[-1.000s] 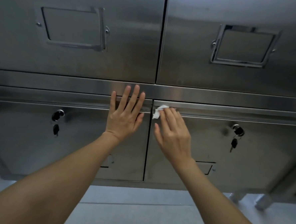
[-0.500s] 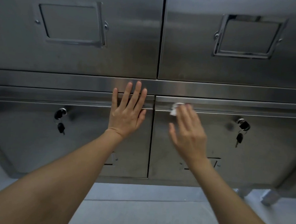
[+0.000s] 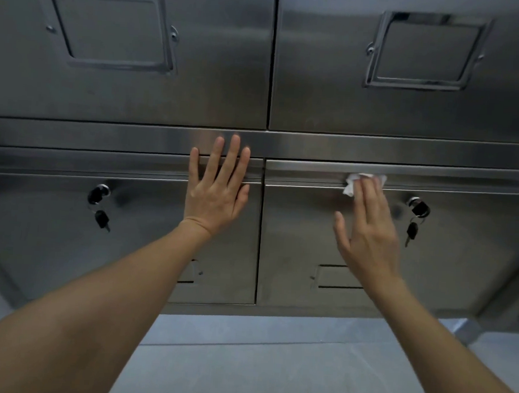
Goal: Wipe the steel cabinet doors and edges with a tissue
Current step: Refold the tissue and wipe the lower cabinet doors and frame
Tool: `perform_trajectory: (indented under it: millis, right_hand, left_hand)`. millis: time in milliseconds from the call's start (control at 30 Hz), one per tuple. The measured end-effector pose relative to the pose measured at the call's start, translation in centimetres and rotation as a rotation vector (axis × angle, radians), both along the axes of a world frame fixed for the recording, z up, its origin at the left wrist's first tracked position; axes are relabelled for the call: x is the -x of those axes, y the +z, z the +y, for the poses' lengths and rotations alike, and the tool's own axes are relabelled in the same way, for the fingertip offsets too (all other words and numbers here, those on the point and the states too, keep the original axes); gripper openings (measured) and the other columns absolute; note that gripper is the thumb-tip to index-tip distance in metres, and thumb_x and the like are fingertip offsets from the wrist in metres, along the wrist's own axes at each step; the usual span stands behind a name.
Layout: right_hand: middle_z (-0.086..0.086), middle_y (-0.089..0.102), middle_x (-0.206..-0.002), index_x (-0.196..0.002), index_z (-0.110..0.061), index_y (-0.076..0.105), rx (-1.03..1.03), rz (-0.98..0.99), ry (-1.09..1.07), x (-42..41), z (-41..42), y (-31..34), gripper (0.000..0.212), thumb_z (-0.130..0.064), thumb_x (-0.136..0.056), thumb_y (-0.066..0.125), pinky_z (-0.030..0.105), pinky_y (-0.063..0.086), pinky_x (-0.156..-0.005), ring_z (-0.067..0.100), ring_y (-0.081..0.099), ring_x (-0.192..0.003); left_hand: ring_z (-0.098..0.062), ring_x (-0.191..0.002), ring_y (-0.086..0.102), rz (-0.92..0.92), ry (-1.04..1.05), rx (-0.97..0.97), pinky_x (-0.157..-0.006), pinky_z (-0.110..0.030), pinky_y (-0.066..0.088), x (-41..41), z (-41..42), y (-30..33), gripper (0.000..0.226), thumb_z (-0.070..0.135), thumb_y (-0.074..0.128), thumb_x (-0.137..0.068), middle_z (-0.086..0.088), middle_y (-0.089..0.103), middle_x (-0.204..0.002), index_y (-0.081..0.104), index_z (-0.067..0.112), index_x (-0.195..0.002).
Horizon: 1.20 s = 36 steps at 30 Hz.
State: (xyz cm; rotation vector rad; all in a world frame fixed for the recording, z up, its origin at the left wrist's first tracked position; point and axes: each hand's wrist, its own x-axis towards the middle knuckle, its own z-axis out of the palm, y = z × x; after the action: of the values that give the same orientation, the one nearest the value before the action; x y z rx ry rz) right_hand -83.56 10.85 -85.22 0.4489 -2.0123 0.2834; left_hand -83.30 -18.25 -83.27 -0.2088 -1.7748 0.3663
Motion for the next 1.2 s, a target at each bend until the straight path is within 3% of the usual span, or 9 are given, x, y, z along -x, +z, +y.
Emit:
perform_trajectory:
  millis: [100, 233, 467, 667, 733, 867, 1033, 1200]
  right_hand:
    - [0.024, 0.039, -0.152, -0.146, 0.009, 0.039, 0.031, -0.005, 0.098, -0.5, -2.9, 0.5, 0.063, -0.038, -0.102, 0.039, 0.043, 0.029, -0.119, 0.037, 0.030, -0.146]
    - [0.021, 0.046, -0.148, -0.142, 0.007, 0.046, -0.124, 0.027, 0.226, -1.2, -7.3, 0.6, 0.060, -0.033, -0.097, 0.053, 0.041, 0.032, -0.118, 0.035, 0.038, -0.142]
    - [0.025, 0.041, -0.150, -0.144, 0.008, 0.041, 0.039, -0.025, -0.073, 0.3, 1.9, 0.4, 0.062, -0.037, -0.101, 0.041, 0.046, 0.034, -0.116, 0.038, 0.035, -0.143]
    - [0.021, 0.048, -0.147, -0.143, 0.005, 0.046, -0.198, -0.006, 0.209, -1.5, -6.5, 1.5, 0.065, -0.042, -0.099, 0.044, 0.045, 0.027, -0.120, 0.036, 0.041, -0.140]
    - [0.019, 0.049, -0.147, -0.142, 0.003, 0.049, -0.269, 0.008, 0.195, -1.0, -4.3, 2.1, 0.061, -0.041, -0.099, 0.043, 0.043, 0.026, -0.120, 0.033, 0.045, -0.138]
    - [0.021, 0.047, -0.147, -0.143, 0.005, 0.046, -0.142, -0.020, -0.007, 0.8, 5.3, 1.6, 0.063, -0.040, -0.099, 0.042, 0.039, 0.025, -0.121, 0.035, 0.041, -0.139]
    - [0.025, 0.052, -0.141, -0.136, 0.009, 0.052, -0.229, 0.005, -0.061, 1.8, 8.9, 2.5, 0.064, -0.041, -0.099, 0.038, 0.049, 0.031, -0.116, 0.039, 0.050, -0.132]
    - [0.025, 0.055, -0.138, -0.135, 0.008, 0.054, -0.161, 0.023, 0.000, 2.2, 8.9, 2.3, 0.062, -0.040, -0.098, 0.040, 0.046, 0.030, -0.114, 0.039, 0.053, -0.130]
  left_hand:
    - [-0.027, -0.153, -0.007, -0.002, 0.002, -0.006, -0.120, -0.056, 0.000, 0.1, 0.0, 0.1, 0.065, 0.038, 0.027, -0.104, -0.007, -0.011, -0.166, 0.005, 0.012, -0.159]
    - [-0.027, -0.153, -0.006, -0.002, 0.010, 0.013, -0.120, -0.055, -0.001, 0.0, -0.2, 0.0, 0.064, 0.039, 0.025, -0.105, -0.007, -0.010, -0.166, 0.005, 0.012, -0.159]
    - [-0.027, -0.153, -0.007, -0.015, 0.016, -0.002, -0.120, -0.056, -0.002, -0.1, -0.1, 0.0, 0.064, 0.038, 0.024, -0.104, -0.007, -0.011, -0.166, 0.004, 0.012, -0.159]
    - [-0.027, -0.153, -0.007, -0.019, 0.036, 0.011, -0.120, -0.056, -0.002, -0.2, -0.1, 0.1, 0.063, 0.038, 0.022, -0.105, -0.007, -0.010, -0.166, 0.004, 0.012, -0.159]
    - [-0.027, -0.153, -0.007, -0.026, 0.041, 0.007, -0.121, -0.055, -0.003, -0.2, 0.0, 0.1, 0.063, 0.039, 0.022, -0.105, -0.006, -0.011, -0.166, 0.004, 0.012, -0.159]
    - [-0.024, -0.152, -0.010, -0.096, 0.043, -0.021, -0.121, -0.052, -0.007, -0.9, 0.2, 0.5, 0.064, 0.038, 0.024, -0.105, -0.004, -0.013, -0.166, 0.001, 0.014, -0.159]
    - [-0.029, -0.152, 0.006, -0.174, 0.043, -0.184, -0.121, -0.051, -0.004, -3.1, 3.9, 1.3, 0.067, 0.033, 0.035, -0.100, -0.015, 0.017, -0.163, 0.012, 0.008, -0.157]
    - [-0.032, -0.149, 0.019, -0.156, -0.092, -0.037, -0.121, -0.053, 0.006, -2.2, 12.9, 4.3, 0.063, 0.028, 0.040, -0.097, -0.014, 0.028, -0.160, 0.022, 0.008, -0.154]
